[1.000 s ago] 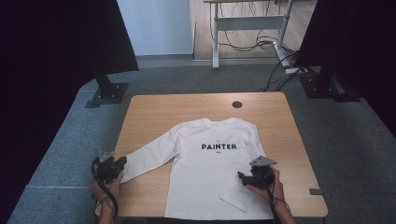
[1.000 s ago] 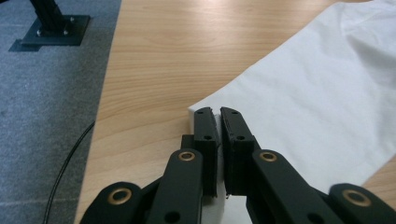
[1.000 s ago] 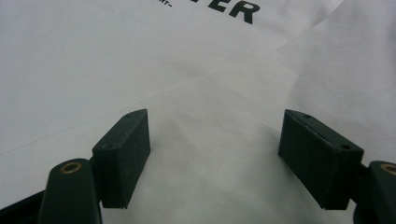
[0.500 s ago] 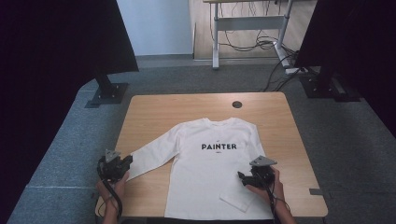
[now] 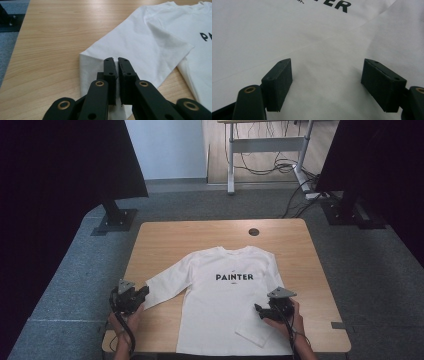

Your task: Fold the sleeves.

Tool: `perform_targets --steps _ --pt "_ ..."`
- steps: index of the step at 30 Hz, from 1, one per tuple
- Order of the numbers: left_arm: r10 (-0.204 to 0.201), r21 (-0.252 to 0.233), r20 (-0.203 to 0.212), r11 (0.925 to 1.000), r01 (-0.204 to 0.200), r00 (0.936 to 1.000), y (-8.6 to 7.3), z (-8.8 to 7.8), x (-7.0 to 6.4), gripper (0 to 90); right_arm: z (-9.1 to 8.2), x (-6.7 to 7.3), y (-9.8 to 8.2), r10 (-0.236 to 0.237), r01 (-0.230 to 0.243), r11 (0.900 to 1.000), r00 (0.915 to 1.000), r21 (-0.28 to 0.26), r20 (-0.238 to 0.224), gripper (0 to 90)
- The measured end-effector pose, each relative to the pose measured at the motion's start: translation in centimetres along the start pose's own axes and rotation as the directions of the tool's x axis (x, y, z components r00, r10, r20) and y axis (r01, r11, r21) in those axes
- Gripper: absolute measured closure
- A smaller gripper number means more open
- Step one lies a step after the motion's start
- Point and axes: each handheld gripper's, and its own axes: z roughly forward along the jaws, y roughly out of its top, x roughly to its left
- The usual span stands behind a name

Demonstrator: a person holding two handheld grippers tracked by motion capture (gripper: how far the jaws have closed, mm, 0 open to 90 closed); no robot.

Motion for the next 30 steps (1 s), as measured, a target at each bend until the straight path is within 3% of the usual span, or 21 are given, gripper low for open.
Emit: perform_targets --steps 12,30 --pt "0.032 0.002 0.021 0.9995 -0.032 0.9993 0.2 0.2 -1.3 85.0 0.0 0.0 0.0 0.000 0.000 1.000 1.0000 0.000 0.000 24.3" --pt "0.039 0.002 0.077 0.9992 -0.040 0.9962 0.2 0.7 -2.8 84.8 0.0 0.0 0.0 0.000 0.000 1.000 1.0000 0.000 0.000 24.2"
